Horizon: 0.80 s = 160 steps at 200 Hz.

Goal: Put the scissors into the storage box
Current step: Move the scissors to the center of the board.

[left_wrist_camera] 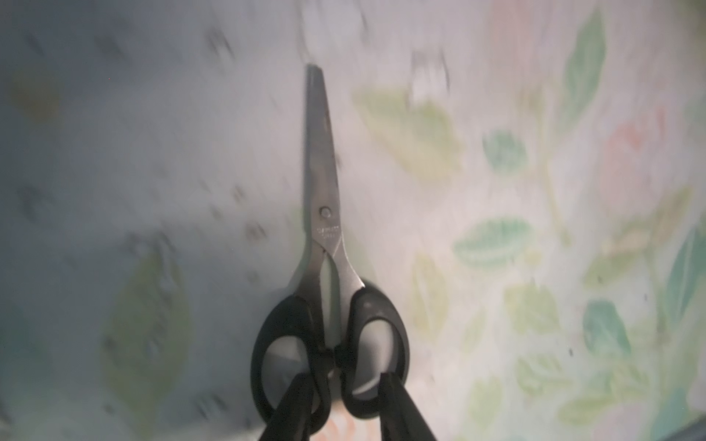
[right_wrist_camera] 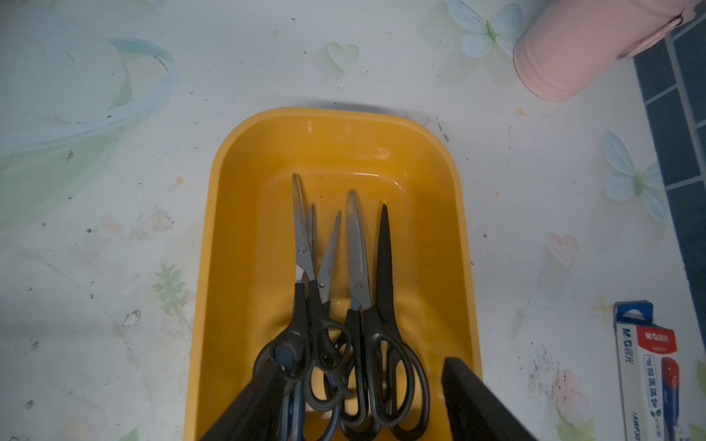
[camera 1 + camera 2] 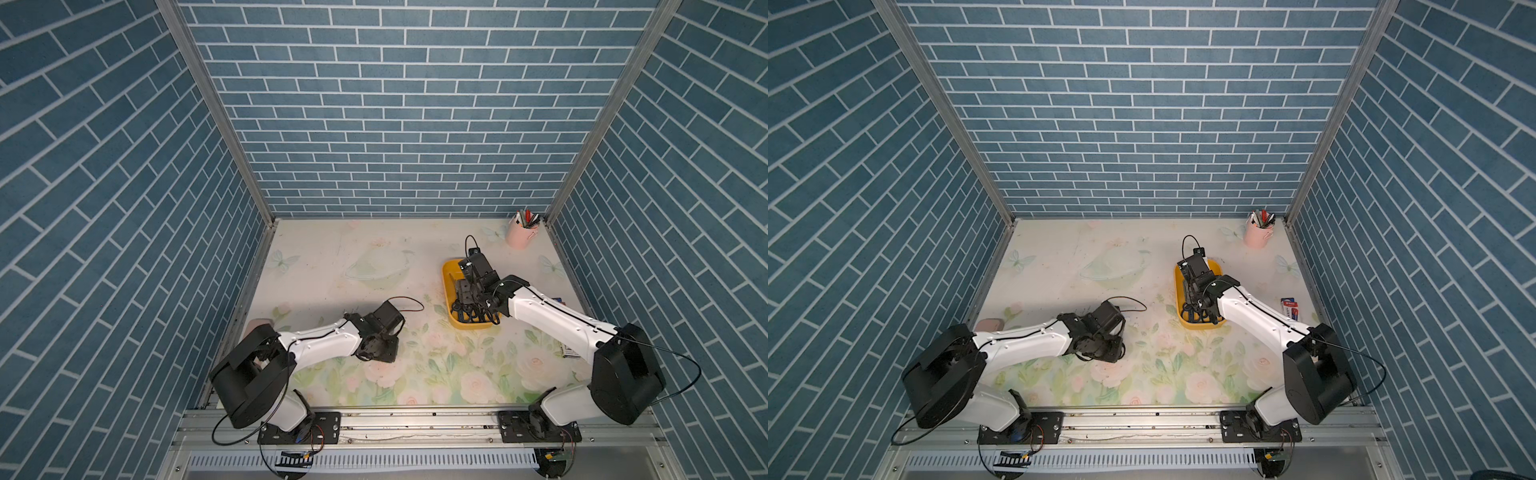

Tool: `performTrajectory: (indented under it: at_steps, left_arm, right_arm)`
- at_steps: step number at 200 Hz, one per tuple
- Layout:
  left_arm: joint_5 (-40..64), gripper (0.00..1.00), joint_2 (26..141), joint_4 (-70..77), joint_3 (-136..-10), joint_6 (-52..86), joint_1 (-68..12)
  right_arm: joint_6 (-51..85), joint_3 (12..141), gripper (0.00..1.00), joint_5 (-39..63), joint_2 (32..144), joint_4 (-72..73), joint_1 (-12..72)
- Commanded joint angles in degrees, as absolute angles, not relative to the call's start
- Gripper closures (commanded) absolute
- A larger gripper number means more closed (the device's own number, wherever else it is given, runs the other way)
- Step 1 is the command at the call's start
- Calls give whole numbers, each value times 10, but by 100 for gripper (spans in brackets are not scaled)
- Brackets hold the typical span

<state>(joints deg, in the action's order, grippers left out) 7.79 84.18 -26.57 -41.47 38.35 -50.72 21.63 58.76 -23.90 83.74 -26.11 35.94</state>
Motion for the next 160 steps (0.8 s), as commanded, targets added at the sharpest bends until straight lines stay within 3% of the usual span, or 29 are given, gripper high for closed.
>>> performTrajectory:
  at_steps: [1,38,72,87,111,136,160]
  left_arm:
    - [82,64,829,-344,-411,462,-524]
    - [37,59,838,-362,-523,431,-522]
    - [85,60,871,-323,-573,411,-519]
    - [76,60,860,-329,-574,408,-507]
    - [76,65,783,-327,-522,408,-415]
    - [81,61,702,-315,-460,380,-270]
    - [92,61,696,-318,-433,334,-193]
  right_arm:
    - [198,588,30,-257,824,-256,358]
    - [206,589,30,-236,824,-253,358]
    - [210,577,30,-221,787,-260,358]
    - [187,570,31,-162,772,-255,359]
    - [204,539,37,-60,752,-252,382]
    - [249,519,45,1,762,-267,475]
    - [289,530,64,68,825,-279,586]
